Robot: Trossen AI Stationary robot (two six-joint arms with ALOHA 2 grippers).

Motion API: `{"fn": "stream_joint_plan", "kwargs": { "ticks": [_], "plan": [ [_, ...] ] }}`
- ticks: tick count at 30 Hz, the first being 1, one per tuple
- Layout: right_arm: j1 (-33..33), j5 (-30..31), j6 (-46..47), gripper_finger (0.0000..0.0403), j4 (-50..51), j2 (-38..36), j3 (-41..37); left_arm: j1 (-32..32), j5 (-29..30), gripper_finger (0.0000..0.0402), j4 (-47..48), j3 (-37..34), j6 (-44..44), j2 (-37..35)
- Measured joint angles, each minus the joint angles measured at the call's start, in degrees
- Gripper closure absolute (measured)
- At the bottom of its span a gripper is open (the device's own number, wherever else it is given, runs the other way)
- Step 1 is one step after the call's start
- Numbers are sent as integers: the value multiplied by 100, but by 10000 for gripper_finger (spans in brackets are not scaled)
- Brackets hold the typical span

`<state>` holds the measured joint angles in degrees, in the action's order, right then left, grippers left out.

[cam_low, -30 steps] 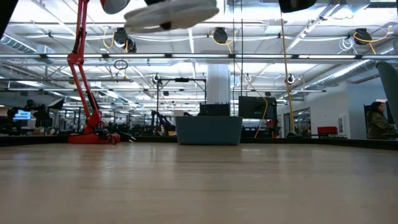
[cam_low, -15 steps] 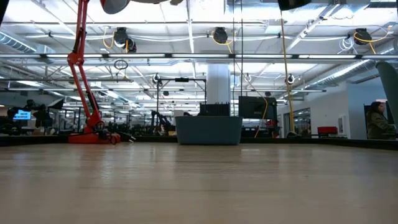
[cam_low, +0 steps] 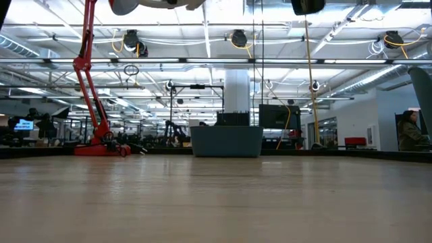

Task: Pick & Place USB Port
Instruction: Put the white HDMI cable into the bottom blue bin

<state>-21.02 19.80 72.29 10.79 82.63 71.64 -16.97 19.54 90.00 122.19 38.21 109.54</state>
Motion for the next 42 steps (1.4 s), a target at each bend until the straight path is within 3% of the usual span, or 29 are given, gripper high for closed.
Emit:
{"fn": "stream_joint_plan", "kwargs": {
  "ticks": [9, 17, 25, 37, 42],
  "plan": [
    [86, 414, 498, 204, 1446, 2, -2, 478, -277, 369, 4, 4, 85, 276],
    [172, 902, 1222, 222, 3225, -4, -2, 1084, 336, 369, 14, -2, -513, 769],
    [248, 1341, 612, 202, 2688, -2, -2, 1312, 495, 369, -198, 0, -975, 856],
    [144, 1290, -63, 195, 1933, -2, -2, 820, 418, 369, -659, 0, -1227, 539],
    [67, 951, -201, 195, 1526, -2, -2, 691, 490, 369, -656, 0, -1224, 476]
  ]
}}
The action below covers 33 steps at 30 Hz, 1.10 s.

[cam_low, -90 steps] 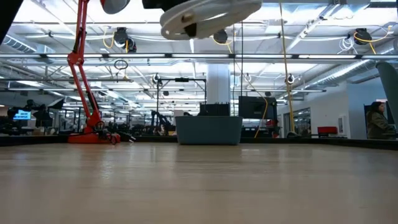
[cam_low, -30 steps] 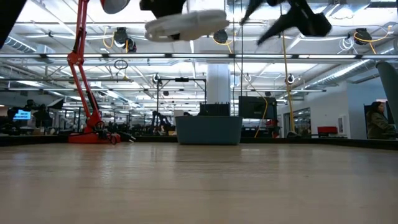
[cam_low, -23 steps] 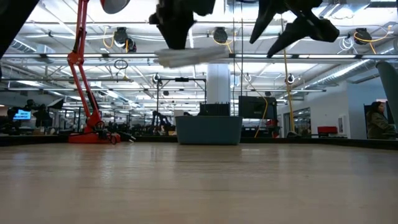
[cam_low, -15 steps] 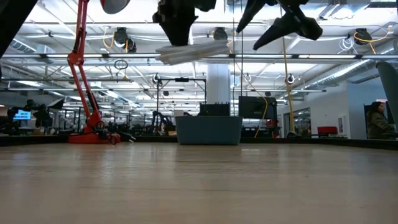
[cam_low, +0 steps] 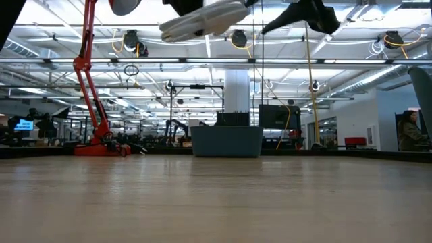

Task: Pick & Place USB Port
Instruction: Put the white HDMI cable into the bottom blue bin

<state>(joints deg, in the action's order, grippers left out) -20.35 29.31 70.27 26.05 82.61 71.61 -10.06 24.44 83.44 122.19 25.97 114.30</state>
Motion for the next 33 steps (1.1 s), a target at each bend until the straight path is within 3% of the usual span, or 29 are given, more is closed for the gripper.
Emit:
{"fn": "stream_joint_plan", "kwargs": {
  "ticks": [5, 13, 33],
  "plan": [
    [-91, -319, -330, 193, -785, -21, -2, -143, 422, 369, 533, 0, 117, -215],
    [-110, -386, -990, 191, -2293, -44, 0, -288, 550, 369, 418, 4, 329, -723],
    [71, -388, -994, 190, -2127, -44, 0, -379, 430, 369, 624, 4, 398, -1073]
  ]
}}
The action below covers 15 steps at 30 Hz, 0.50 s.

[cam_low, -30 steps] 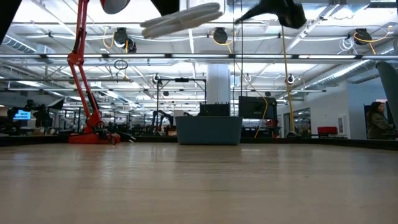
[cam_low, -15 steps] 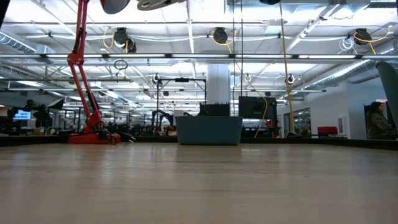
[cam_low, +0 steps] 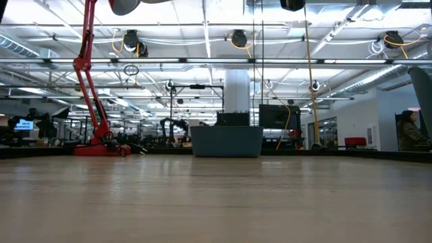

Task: Pick & Place USB Port
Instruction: Put the white HDMI cable into the bottom blue bin

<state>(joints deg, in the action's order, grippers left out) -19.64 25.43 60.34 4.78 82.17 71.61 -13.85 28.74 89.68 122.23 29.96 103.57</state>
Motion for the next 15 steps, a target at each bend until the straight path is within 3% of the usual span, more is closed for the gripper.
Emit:
{"fn": "stream_joint_plan", "kwargs": {
  "ticks": [15],
  "plan": [
    [132, -18, -124, 190, -248, 1, 0, -7, -23, 369, -711, 0, -192, 70]
  ]
}}
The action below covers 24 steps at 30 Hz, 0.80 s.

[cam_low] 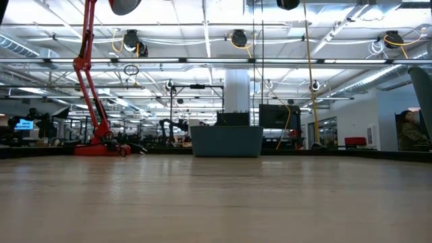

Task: Pick & Place USB Port
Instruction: Put the white HDMI cable into the bottom blue bin

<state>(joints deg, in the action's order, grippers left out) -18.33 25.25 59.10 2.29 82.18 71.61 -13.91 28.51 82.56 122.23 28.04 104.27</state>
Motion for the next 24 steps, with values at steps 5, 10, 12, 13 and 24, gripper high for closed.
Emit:
{"fn": "stream_joint_plan", "kwargs": {
  "ticks": [5, 10, 12, 13, 24],
  "plan": [
    [130, 249, 54, 198, 467, -1, 2, 116, 7, 369, 60, 0, -13, 2],
    [310, 357, 168, 226, 1231, -1, 2, 246, -5, 369, 16, -4, 72, 7],
    [370, 371, 127, 238, 1367, -1, 4, 297, -43, 369, -60, -4, 113, 84],
    [396, 421, 102, 243, 1443, -1, 4, 323, -96, 369, -104, -5, 172, 108],
    [555, 628, -195, 276, 1925, -6, 2, 463, -362, 370, -327, -7, 320, 352]
  ]
}}
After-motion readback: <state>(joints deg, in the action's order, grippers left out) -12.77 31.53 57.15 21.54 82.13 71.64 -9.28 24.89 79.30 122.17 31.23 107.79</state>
